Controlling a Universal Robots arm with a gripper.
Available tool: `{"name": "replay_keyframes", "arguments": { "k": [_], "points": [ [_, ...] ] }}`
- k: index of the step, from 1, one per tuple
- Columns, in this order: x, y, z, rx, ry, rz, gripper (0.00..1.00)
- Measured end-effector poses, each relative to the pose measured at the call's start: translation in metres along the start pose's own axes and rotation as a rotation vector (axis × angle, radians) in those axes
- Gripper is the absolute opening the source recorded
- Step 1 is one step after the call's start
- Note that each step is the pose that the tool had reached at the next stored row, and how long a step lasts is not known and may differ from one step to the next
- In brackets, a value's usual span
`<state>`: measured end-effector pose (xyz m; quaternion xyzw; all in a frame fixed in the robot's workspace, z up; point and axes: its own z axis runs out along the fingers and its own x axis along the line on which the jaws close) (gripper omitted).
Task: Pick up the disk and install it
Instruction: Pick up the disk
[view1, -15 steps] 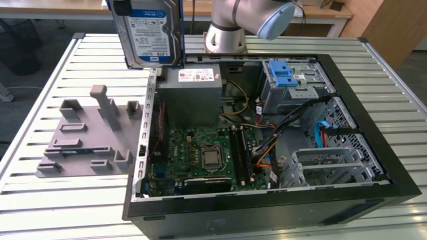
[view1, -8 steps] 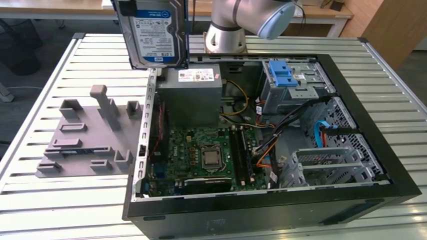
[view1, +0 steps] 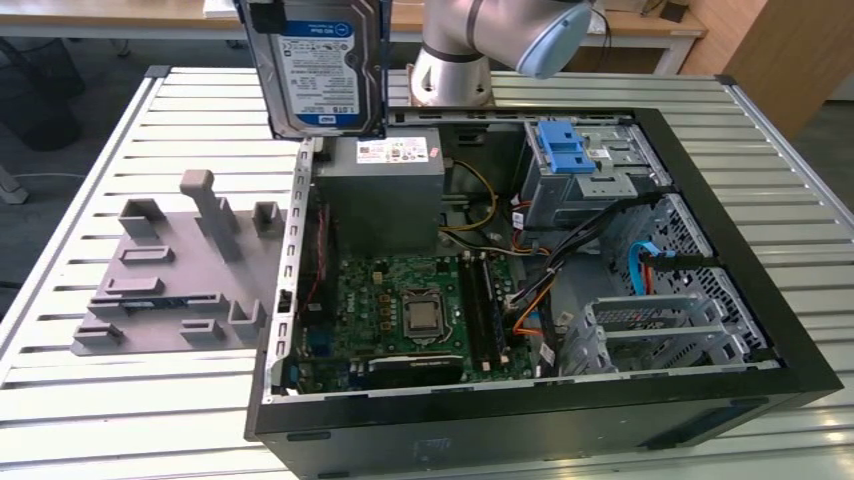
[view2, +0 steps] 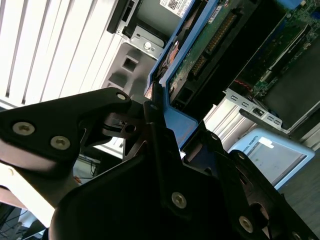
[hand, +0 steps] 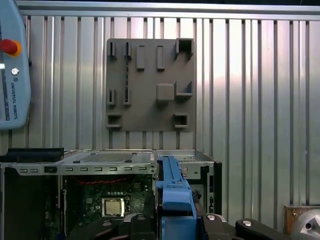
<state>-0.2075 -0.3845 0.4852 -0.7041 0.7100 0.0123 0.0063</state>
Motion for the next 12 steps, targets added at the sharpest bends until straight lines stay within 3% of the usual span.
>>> {"name": "replay_keyframes", "arguments": {
  "k": [7, 12],
  "points": [
    [0.0007, -0.0069, -0.0001, 0.0, 0.0, 0.0, 0.36],
    [0.0008, -0.0081, -0.0001, 0.0, 0.0, 0.0, 0.36]
  ]
}}
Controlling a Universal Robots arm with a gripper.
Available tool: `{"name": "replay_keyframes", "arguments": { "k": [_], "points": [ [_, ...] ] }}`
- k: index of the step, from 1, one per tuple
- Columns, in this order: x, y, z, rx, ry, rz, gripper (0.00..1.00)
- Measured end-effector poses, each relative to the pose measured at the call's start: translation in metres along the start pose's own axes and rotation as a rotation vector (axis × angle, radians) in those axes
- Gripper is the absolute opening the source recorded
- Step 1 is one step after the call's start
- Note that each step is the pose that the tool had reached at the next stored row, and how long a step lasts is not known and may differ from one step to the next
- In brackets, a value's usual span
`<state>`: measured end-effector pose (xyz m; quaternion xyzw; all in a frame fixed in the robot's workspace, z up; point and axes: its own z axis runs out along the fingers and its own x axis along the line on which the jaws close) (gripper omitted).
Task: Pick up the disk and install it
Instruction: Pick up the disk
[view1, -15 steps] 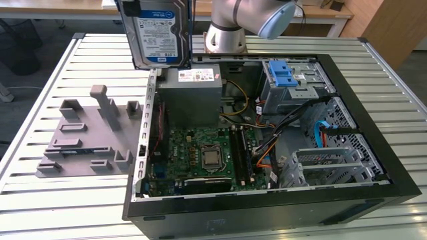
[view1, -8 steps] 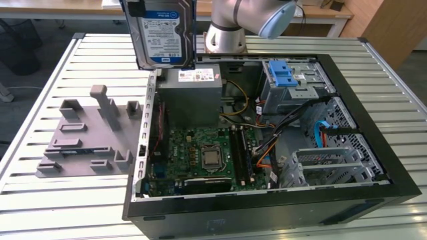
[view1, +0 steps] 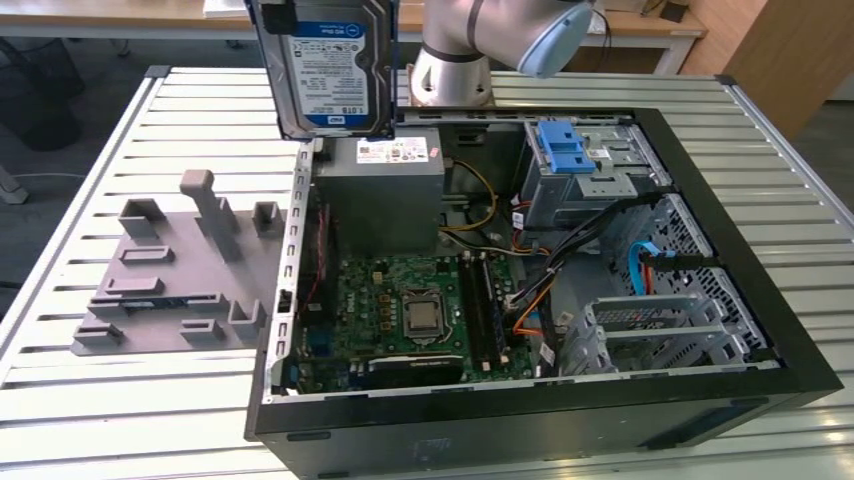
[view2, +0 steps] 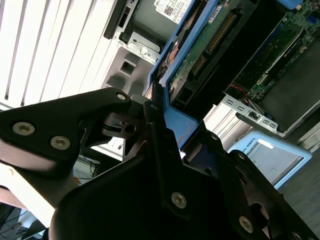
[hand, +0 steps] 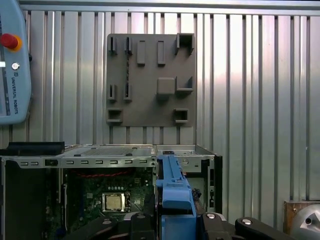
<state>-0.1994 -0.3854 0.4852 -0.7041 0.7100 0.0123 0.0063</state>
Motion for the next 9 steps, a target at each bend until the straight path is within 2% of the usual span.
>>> {"name": "replay_keyframes", "arguments": {
  "k": [9],
  "points": [
    [0.0007, -0.0006, 0.0004, 0.0007, 0.0, 0.0, 0.36]
  ]
}}
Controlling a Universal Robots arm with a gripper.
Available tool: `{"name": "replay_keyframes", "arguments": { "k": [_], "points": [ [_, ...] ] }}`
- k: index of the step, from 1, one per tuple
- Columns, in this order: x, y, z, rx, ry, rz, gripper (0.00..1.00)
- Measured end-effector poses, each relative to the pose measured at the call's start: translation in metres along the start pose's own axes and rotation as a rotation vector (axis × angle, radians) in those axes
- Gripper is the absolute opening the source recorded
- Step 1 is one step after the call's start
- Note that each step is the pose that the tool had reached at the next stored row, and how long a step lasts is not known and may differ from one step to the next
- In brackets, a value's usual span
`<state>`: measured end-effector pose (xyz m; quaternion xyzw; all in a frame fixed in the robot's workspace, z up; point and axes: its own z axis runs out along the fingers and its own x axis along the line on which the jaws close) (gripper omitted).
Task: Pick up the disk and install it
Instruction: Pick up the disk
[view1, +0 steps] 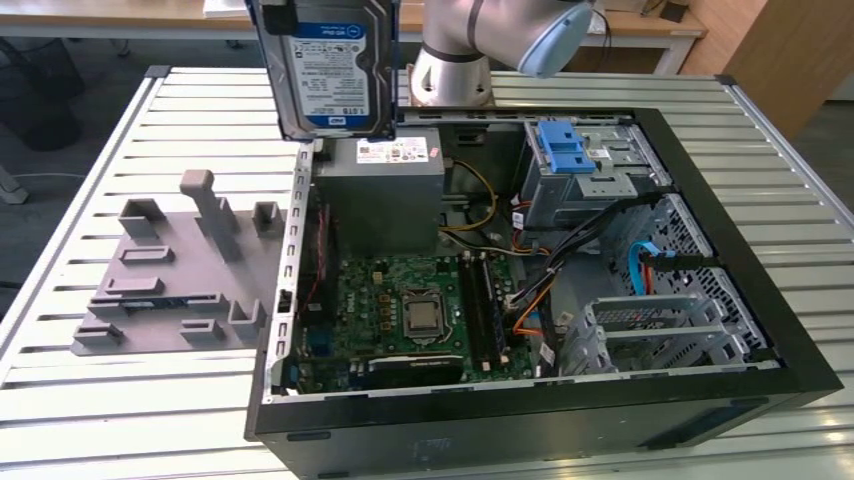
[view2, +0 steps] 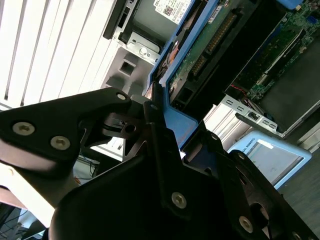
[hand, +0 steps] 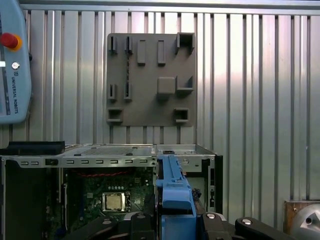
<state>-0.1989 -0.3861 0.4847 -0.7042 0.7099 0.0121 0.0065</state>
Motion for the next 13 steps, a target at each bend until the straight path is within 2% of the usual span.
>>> {"name": "replay_keyframes", "arguments": {
  "k": [8, 13],
  "points": [
    [0.0015, -0.0067, 0.0004, 0.0001, -0.0001, 0.0, 0.36],
    [0.0078, -0.007, 0.0007, 0.0003, 0.0001, 0.0, 0.36]
  ]
}}
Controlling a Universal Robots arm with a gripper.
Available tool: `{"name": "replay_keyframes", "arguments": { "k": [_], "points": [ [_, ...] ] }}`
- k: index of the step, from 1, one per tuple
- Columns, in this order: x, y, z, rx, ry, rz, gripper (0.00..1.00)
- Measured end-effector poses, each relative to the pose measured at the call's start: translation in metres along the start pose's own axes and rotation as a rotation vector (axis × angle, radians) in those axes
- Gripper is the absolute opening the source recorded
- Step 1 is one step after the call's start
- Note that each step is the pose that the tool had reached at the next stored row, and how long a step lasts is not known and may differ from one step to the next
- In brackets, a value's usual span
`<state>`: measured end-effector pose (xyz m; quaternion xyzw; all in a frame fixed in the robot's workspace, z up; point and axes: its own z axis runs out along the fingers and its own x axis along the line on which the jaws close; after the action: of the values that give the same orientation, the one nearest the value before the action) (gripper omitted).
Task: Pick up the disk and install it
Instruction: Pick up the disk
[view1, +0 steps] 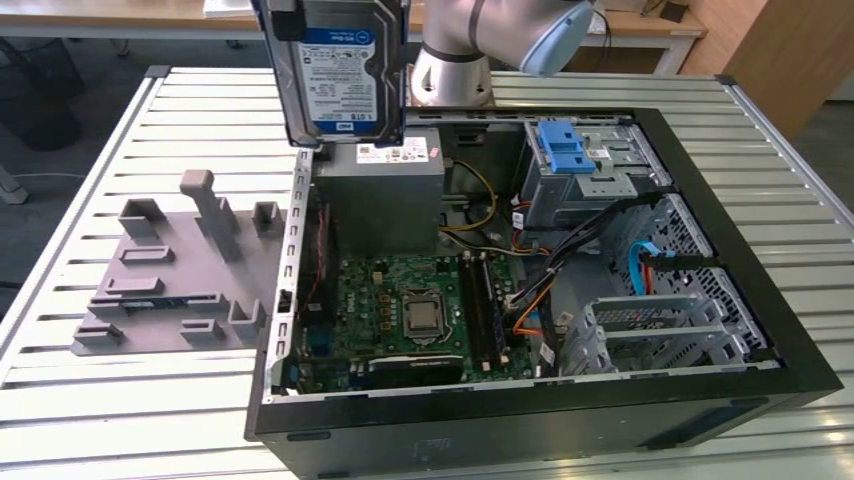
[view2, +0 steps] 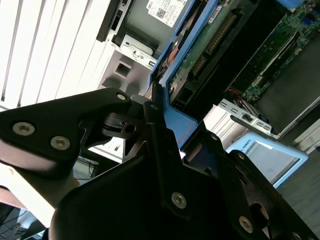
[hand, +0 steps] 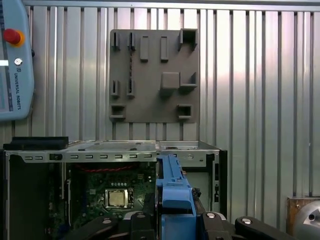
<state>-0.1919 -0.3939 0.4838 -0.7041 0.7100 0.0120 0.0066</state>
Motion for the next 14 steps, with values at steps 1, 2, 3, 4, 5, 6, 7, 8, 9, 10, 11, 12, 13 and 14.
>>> {"name": "replay_keyframes", "arguments": {
  "k": [1, 2, 3, 4, 5, 6, 7, 8, 9, 10, 11, 12, 13, 14],
  "points": [
    [0.0019, 0.0, 0.0001, 0.0001, 0.0, 0.0, 0.36],
    [0.0037, -0.0001, 0.0001, 0.0001, -0.0001, 0.0, 0.36],
    [0.0051, -0.0001, 0.0002, 0.0002, -0.0001, 0.0, 0.36],
    [0.0063, -0.0002, 0.0002, 0.0001, 0.0, 0.0, 0.36],
    [0.0075, -0.0003, 0.0002, 0.0002, -0.0001, 0.0, 0.36],
    [0.0085, -0.0008, 0.0003, 0.0002, -0.0001, 0.0, 0.36],
    [0.0095, -0.0018, 0.0003, 0.0001, -0.0001, 0.0, 0.36],
    [0.0102, -0.0034, 0.0003, 0.0002, 0.0, 0.0, 0.36],
    [0.0106, -0.005, 0.0003, 0.0001, 0.0, 0.0, 0.36],
    [0.0111, -0.0068, 0.0003, 0.0001, 0.0, 0.0, 0.36],
    [0.0114, -0.0084, 0.0003, 0.0001, 0.0, 0.0, 0.36],
    [0.0115, -0.0099, 0.0004, 0.0001, -0.0001, 0.0, 0.36],
    [0.0117, -0.0113, 0.0004, 0.0001, 0.0, 0.0, 0.36],
    [0.0118, -0.0124, 0.0005, 0.0001, -0.0001, 0.0, 0.36]
  ]
}}
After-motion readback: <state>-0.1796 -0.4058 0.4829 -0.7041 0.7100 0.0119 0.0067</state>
